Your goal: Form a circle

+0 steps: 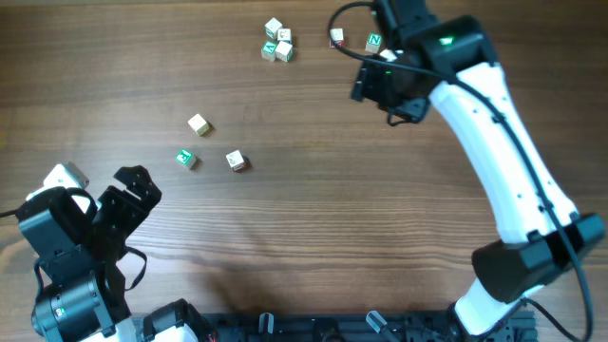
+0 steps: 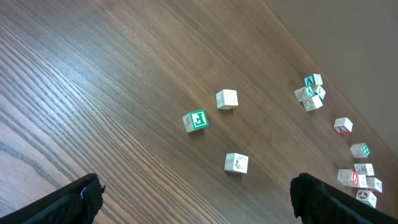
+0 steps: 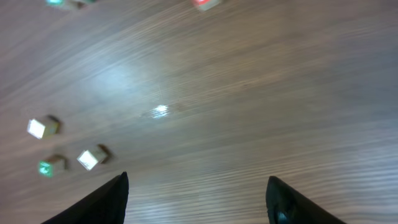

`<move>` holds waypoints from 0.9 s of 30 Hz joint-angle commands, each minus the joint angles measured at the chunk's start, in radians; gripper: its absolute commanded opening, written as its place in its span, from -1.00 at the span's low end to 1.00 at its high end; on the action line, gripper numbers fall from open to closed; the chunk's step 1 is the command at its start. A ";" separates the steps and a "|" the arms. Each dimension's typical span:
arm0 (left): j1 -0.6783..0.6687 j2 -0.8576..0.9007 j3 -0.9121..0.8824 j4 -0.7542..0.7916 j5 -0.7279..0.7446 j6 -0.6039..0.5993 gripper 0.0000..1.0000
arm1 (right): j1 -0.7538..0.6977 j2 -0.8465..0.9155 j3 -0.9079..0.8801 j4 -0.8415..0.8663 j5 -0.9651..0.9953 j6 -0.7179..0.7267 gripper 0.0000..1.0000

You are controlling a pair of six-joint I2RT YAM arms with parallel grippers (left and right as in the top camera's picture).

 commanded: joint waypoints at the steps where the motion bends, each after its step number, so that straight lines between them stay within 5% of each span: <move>1: 0.008 0.000 0.000 0.003 0.005 0.023 1.00 | -0.061 -0.087 0.005 -0.158 0.303 0.240 0.50; 9: 0.008 0.000 0.000 0.003 0.005 0.023 1.00 | -0.154 -0.169 -0.005 -0.169 0.620 0.311 0.70; 17: 0.009 0.000 0.000 0.003 0.005 0.023 1.00 | -0.225 -0.338 -0.163 -0.171 0.642 0.285 0.73; 18: 0.008 0.000 0.000 0.003 0.005 0.023 1.00 | -0.225 -0.555 -0.361 -0.075 0.672 0.288 0.81; 22: 0.008 0.000 0.000 0.002 0.005 0.023 1.00 | -0.224 -0.847 -0.729 0.296 0.659 0.255 1.00; 27: 0.009 0.000 0.000 0.003 0.005 0.023 1.00 | -0.224 -0.965 -1.198 0.907 0.348 -0.136 1.00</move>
